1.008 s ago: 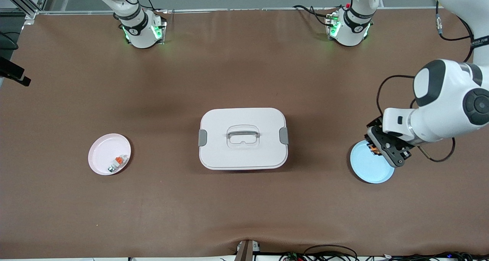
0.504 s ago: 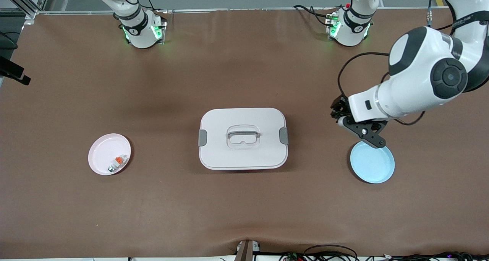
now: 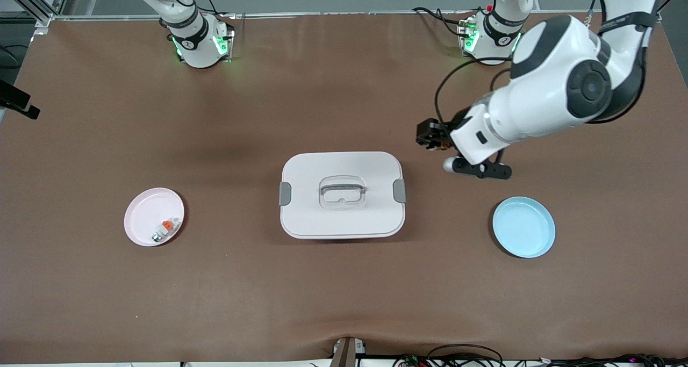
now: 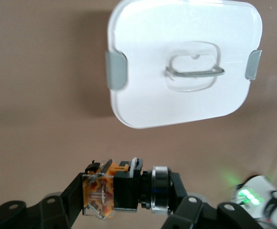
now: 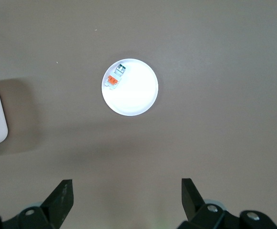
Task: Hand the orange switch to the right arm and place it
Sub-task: 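Lift the switch with the left gripper and carry it above the box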
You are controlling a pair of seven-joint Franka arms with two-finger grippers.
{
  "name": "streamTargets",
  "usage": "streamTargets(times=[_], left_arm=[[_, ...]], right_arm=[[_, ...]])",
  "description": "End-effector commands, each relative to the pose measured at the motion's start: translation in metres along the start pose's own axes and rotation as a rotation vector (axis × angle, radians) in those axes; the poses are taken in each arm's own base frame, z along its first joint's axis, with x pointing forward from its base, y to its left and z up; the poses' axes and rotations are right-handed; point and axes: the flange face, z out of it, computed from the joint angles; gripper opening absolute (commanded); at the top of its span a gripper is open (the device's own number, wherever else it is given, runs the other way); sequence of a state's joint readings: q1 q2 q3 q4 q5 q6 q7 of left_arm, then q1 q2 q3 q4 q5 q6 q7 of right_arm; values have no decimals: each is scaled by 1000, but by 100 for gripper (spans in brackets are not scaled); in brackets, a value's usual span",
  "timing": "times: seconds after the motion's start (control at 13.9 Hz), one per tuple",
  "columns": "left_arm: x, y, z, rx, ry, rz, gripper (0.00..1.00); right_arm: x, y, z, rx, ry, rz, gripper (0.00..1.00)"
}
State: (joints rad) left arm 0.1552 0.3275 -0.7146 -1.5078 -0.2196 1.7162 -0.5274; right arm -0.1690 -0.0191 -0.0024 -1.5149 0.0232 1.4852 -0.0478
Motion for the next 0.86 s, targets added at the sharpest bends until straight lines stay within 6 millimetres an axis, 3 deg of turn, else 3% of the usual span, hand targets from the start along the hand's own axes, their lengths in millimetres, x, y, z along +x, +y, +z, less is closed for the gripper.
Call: streamTargets(times=[0.0, 0.36, 0.5, 0.79], left_arm=[[-15, 31, -8, -69, -39, -152, 0], [-36, 84, 4, -131, -55, -402, 0], [-40, 101, 13, -152, -54, -491, 0], [-42, 122, 23, -212, -51, -712, 0]], right_arm=[[-3, 3, -5, 9, 4, 1, 100], [0, -4, -1, 10, -3, -8, 100], [0, -6, -1, 9, -5, -16, 100], [13, -12, 20, 14, -38, -28, 100]])
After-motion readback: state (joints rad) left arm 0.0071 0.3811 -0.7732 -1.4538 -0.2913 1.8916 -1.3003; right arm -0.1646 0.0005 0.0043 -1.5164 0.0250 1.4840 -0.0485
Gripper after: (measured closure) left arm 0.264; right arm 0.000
